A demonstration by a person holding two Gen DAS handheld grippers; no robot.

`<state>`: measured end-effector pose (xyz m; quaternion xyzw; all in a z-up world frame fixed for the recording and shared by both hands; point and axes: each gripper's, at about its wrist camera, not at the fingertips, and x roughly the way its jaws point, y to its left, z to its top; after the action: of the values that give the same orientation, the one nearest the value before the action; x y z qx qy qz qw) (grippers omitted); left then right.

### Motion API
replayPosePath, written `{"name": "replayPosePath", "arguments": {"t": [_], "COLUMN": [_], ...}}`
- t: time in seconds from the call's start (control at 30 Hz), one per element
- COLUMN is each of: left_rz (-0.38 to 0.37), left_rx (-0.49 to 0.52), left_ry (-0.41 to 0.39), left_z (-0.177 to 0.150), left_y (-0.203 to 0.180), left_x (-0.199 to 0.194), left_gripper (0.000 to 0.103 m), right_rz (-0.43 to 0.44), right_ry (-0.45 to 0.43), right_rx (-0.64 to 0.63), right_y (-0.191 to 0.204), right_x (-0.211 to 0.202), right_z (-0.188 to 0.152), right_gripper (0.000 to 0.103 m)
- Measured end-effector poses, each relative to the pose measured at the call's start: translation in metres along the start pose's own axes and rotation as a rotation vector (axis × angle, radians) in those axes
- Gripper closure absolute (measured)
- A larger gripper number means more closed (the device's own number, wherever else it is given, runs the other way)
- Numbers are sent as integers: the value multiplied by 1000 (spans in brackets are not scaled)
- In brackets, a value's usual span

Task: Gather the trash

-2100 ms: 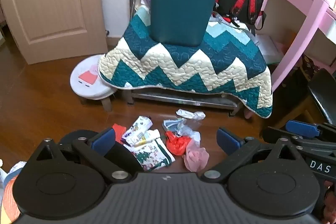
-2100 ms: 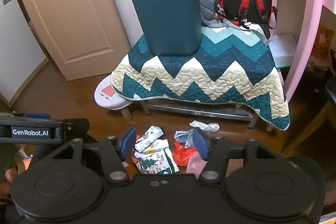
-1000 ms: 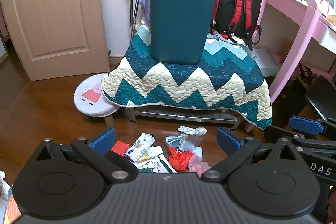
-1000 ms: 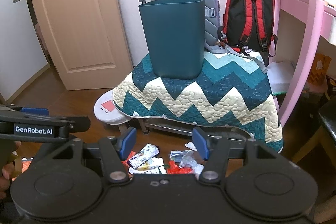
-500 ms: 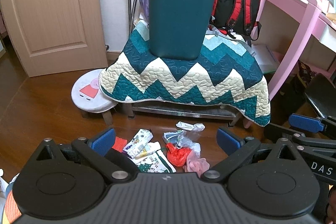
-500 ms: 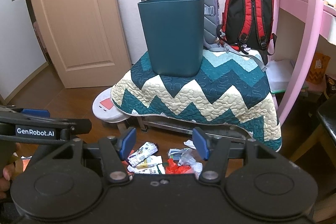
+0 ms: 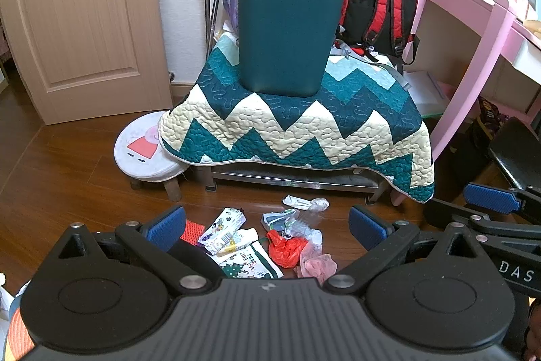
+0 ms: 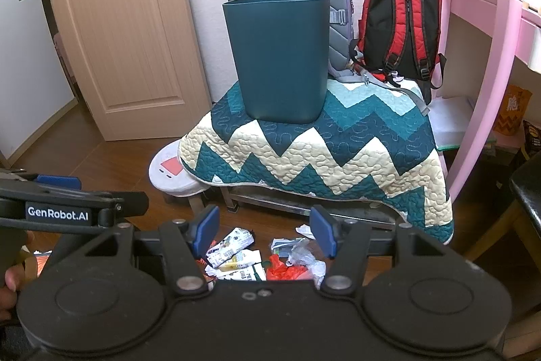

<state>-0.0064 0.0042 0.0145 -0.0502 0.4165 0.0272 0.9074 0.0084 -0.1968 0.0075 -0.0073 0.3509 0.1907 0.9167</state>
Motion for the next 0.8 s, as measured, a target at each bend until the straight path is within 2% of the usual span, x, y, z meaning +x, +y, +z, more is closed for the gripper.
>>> {"name": "replayPosePath", "arguments": {"t": [0.8], "left_rz": [-8], "left_rx": [-8], "left_ry": [-1], "left_z": [-3], "left_y": [-7], "left_x": [-2], "left_gripper": [0], "right_rz": [-6], "right_ry": [6], "right_rx": [-4], "right_y": [1], "right_x": [1], "right_z": [-4], "right_gripper": [44]}}
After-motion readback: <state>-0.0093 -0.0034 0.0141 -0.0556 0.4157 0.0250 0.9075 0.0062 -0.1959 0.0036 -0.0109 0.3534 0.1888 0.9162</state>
